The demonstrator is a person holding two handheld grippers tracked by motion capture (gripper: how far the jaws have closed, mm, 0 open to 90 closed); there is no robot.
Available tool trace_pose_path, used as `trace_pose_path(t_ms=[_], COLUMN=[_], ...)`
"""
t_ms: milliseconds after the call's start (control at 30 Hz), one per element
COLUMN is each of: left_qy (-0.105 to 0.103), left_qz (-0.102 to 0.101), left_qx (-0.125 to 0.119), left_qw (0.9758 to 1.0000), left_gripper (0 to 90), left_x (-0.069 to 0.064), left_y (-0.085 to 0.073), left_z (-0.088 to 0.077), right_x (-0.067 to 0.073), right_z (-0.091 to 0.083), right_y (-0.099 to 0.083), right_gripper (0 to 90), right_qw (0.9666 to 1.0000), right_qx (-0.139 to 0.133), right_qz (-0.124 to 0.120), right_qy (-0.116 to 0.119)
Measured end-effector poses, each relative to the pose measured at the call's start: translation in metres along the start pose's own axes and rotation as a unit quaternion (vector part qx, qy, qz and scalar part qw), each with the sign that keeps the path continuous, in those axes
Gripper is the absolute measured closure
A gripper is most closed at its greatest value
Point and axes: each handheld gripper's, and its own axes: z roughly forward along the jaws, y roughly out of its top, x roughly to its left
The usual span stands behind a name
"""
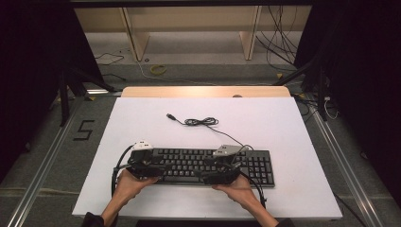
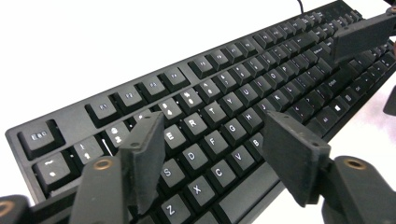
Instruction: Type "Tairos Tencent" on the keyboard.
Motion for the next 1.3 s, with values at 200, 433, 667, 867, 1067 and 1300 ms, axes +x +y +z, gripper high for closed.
trace_pose_path(t_ms=[200,433,667,867,1067,1300], left_qy=[0.008,0.012,0.014,0.013,0.014,0.022], left_qz=[-0.001,-0.002,-0.004,-0.007,-0.006,0.001], left_qx=[-0.006,-0.01,-0.004,0.001,0.011,0.021], left_qw=[0.9999,0.9999,0.9999,0.9999,0.9998,0.9995], left_gripper=[33.7,33.4,42.5,53.9,65.0,77.1], left_x=[0.003,0.007,0.009,0.013,0.016,0.017], left_y=[0.004,0.007,0.008,0.008,0.007,0.007], left_z=[0.0,-0.001,0.001,0.003,0.006,0.01], right_x=[0.0,0.001,0.002,0.003,0.003,0.004], right_z=[-0.001,-0.002,-0.002,-0.003,-0.003,-0.002], right_y=[-0.001,-0.001,-0.001,-0.002,-0.002,-0.002], right_gripper=[35.5,35.6,35.6,35.5,35.5,34.8], right_qw=[1.0,1.0,1.0,1.0,1.0,1.0], right_qx=[-0.002,-0.002,-0.003,-0.003,-0.004,-0.004], right_qz=[-0.002,-0.001,-0.001,-0.002,-0.003,-0.005], right_qy=[0.001,0.002,0.003,0.003,0.004,0.005])
